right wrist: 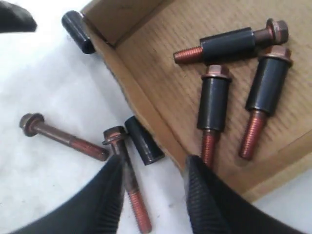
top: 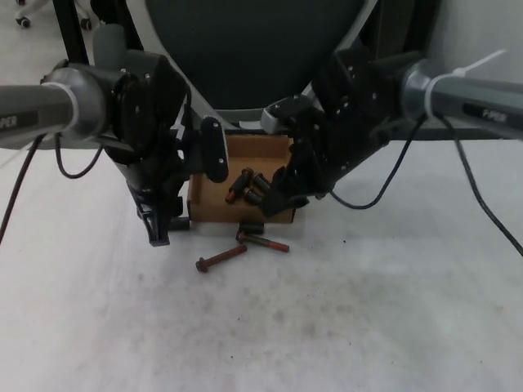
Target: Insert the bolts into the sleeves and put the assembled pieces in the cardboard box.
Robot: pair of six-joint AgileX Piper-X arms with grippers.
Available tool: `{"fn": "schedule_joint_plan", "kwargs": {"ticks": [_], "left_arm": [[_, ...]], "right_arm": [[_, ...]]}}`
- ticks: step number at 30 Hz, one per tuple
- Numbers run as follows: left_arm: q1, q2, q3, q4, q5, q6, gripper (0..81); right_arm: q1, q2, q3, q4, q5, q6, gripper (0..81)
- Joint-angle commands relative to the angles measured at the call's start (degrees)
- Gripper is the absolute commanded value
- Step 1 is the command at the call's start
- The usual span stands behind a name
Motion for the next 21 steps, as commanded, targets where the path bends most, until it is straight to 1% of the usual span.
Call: {"fn": "schedule_joint_plan", "kwargs": {"ticks": [1, 8, 12, 18, 21], "left_arm": [[-0.21, -0.23, -0.55, 0.79, 1.71, 1.76, 45.2], [-0.21, -0.10, -0.55, 2.12, 2.58, 3.06, 45.2], [-0.21, -0.10, -0.55, 1.99, 4.39, 3.06, 45.2], [-0.21, 0.55, -0.55, 1.92, 4.99, 3.06, 45.2], [-0.21, 2.18, -0.60, 1.92, 4.53, 3.06, 45.2]], "right_arm": [[-0.08, -2.92, 0.64, 0.44, -1.48, -1.18, 38.1], [1.62, -9.12, 2.86, 2.33, -3.95, -1.31, 38.1], [3.83, -11.54, 2.86, 6.83, -3.95, -2.93, 38.1], [7.65, -14.13, 2.86, 12.16, -3.95, -4.50, 38.1], [9.62, -14.74, 2.86, 15.69, -3.95, -6.63, 38.1]]}}
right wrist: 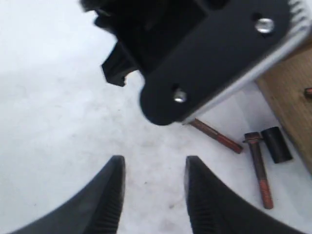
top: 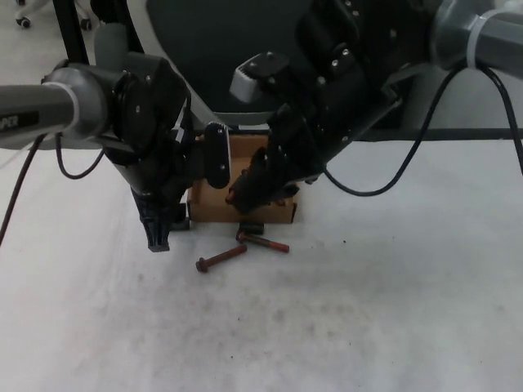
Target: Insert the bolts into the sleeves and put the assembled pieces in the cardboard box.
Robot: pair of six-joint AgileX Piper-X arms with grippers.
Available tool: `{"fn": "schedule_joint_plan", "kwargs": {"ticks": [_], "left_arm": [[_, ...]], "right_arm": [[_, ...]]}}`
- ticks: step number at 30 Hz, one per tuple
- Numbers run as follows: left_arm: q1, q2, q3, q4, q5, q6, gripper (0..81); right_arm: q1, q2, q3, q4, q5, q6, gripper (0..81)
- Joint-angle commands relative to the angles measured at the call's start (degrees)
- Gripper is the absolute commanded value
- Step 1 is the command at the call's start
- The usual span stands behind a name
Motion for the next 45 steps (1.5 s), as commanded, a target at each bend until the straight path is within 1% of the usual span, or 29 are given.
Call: {"fn": "schedule_joint_plan", "kwargs": {"ticks": [1, 7, 15, 17, 21, 23, 25, 34, 40, 41, 43, 45], "left_arm": [[-0.23, 2.27, -0.48, 0.01, 0.09, 0.13, 45.2], [-0.23, 3.75, -0.48, -2.32, -0.07, 0.63, 45.2], [1.55, 3.88, -0.48, -4.63, -0.07, 2.01, 41.5], [2.31, 3.88, -0.48, -4.51, -0.07, 2.33, 38.8], [3.12, 4.19, -0.48, -4.22, 0.16, 2.32, 29.1], [3.14, 4.38, -0.48, -2.99, 1.38, 2.32, 26.9], [2.64, 4.38, -0.48, -2.32, 3.03, 2.32, 27.0], [-0.18, 4.38, -0.48, -1.94, 3.81, 1.20, 27.0], [-0.29, 4.38, -0.48, 0.25, 5.02, -0.01, 27.1], [-0.29, 4.38, -0.48, 0.33, 5.08, -0.45, 28.2], [-0.29, 4.38, -0.48, 0.31, 5.07, -1.89, 33.5], [-0.29, 4.38, -0.48, 0.62, 5.07, -2.51, 41.9]], "right_arm": [[1.79, -1.23, 0.06, 3.57, -1.06, -3.42, 38.1], [4.15, -1.23, 2.75, 4.81, -0.79, -6.16, 38.1], [4.57, -1.23, 7.96, 4.89, -0.79, -6.22, 38.1], [4.57, -1.23, 8.53, 5.45, -0.79, -6.02, 38.1], [4.91, -1.23, 8.93, 7.52, -0.79, -5.42, 38.1], [4.91, -1.23, 8.93, 8.09, -0.79, -5.42, 38.1], [4.91, -1.23, 8.93, 8.09, -0.79, -5.22, 38.1], [4.91, -1.23, 8.93, 8.09, -0.79, -5.01, 38.1], [4.91, -1.23, 8.93, 8.23, -0.79, -4.83, 38.1], [4.91, -1.23, 8.93, 8.28, -0.79, -4.59, 38.1], [4.91, -1.23, 8.93, 8.26, -0.79, -4.58, 38.1], [4.91, -1.23, 8.93, 8.26, -0.79, -4.58, 38.1]]}}
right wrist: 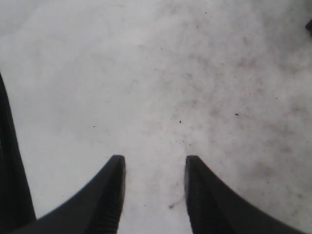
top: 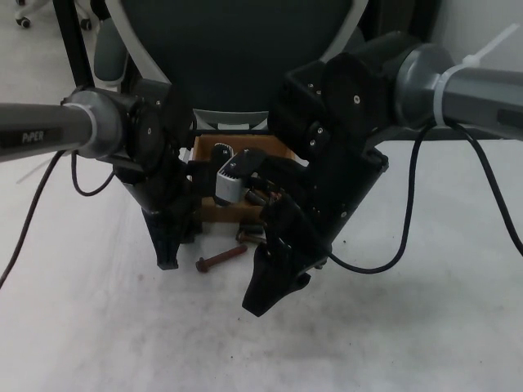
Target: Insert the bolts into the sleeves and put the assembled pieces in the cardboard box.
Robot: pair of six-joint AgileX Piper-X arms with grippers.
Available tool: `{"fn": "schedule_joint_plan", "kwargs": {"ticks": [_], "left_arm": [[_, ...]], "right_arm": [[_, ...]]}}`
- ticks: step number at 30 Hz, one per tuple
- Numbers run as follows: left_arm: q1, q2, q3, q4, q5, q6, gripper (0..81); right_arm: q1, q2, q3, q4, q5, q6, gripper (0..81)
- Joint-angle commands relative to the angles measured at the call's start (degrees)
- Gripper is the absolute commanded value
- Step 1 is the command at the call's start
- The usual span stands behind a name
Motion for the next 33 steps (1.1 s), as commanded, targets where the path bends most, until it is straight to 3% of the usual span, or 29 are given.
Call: {"fn": "schedule_joint_plan", "kwargs": {"ticks": [1, 6, 16, 19, 24, 29, 33], "left_arm": [[-0.15, 0.06, -0.29, 1.24, 0.52, -1.29, 44.7], [-0.72, 0.29, -0.29, 2.50, 3.14, -1.66, 42.2], [-0.85, 5.82, -0.29, 2.65, 1.61, -1.59, 40.5], [-0.85, 5.47, -0.29, 1.90, 1.39, -1.59, 30.3], [-0.85, 4.42, -0.29, 0.96, 1.75, -1.59, 1.1], [-0.75, 3.16, -0.29, 1.26, 2.32, -7.28, 0.8], [-0.75, -0.07, -0.29, 2.46, 10.76, -11.61, 0.8]], "right_arm": [[0.28, -0.87, 0.14, 0.54, -0.79, 0.40, 38.1], [0.28, -0.87, 0.14, 0.54, -0.79, 0.51, 38.1], [0.28, -0.87, 0.14, 1.45, -0.79, 1.36, 38.1], [0.28, -0.87, 0.14, 1.89, -0.79, 1.36, 38.1], [0.28, -0.87, 0.14, 1.88, -0.79, 1.65, 38.1], [0.28, -0.87, 0.14, 3.17, -0.79, 4.10, 38.1], [0.28, -0.87, 0.14, 5.35, -0.79, 4.10, 33.3]]}}
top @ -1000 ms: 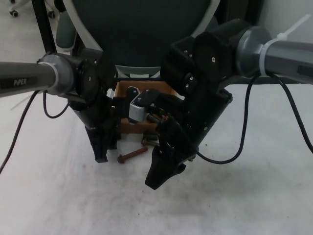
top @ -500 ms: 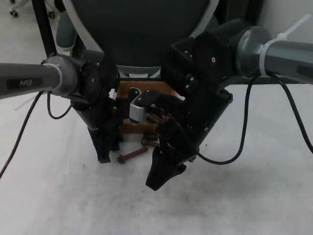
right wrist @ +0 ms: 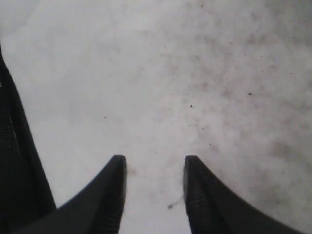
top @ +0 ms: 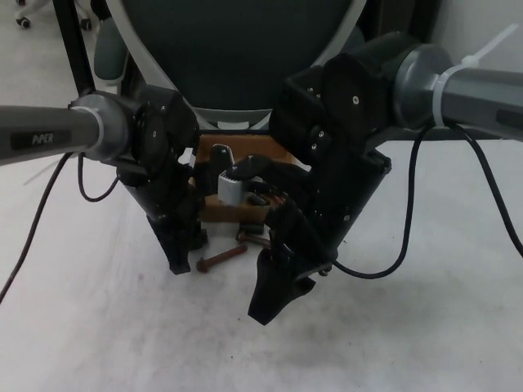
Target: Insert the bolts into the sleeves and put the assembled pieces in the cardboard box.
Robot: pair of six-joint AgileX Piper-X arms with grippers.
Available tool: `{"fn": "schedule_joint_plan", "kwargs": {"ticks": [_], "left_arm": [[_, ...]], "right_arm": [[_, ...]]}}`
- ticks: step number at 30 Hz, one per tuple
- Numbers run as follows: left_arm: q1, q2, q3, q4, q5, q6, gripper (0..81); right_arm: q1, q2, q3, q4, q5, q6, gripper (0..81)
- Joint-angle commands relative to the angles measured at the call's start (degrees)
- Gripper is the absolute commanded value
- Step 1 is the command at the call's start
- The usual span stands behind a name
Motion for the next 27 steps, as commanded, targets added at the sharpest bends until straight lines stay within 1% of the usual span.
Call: {"fn": "schedule_joint_plan", "kwargs": {"ticks": [1, 3, 6, 12, 15, 18, 21, 23, 27], "left_arm": [[-0.46, -2.62, 0.48, 0.77, 7.66, -5.34, 0.8], [-0.17, -4.82, 0.48, 0.37, 11.82, -9.51, 0.8], [0.25, -8.92, 0.48, 0.37, 17.06, -15.19, 0.8], [0.25, -17.99, 1.01, 1.00, 17.37, -19.35, 0.8], [0.25, -23.45, 3.47, 0.63, 18.25, -21.47, 0.8], [0.25, -29.58, 7.32, 0.63, 18.22, -22.77, 0.8], [0.25, -35.07, 12.11, 0.63, 18.33, -24.66, 0.8], [0.85, -38.80, 16.19, 0.63, 20.27, -26.44, 0.8], [3.18, -45.74, 23.02, 0.63, 23.64, -30.05, 0.8]], "right_arm": [[0.14, -0.87, 0.14, 1.88, -0.79, 0.12, 31.2], [0.14, -0.87, 0.14, 2.57, -0.91, 0.11, 28.1], [0.14, -0.87, 0.14, 4.91, -0.91, 1.62, 27.7], [0.14, -0.87, 0.14, 12.30, -0.91, 3.26, 27.7], [0.02, -0.87, 0.14, 14.12, -0.77, 3.26, 27.7], [0.02, -0.87, -0.34, 13.06, 0.46, 1.33, 27.7], [0.02, -0.87, -1.50, 10.85, 7.82, -1.96, 27.7], [0.13, -0.87, -2.25, 7.75, 10.19, -3.28, 28.0], [0.51, -0.87, -3.46, 0.10, 10.66, -3.83, 32.0]]}}
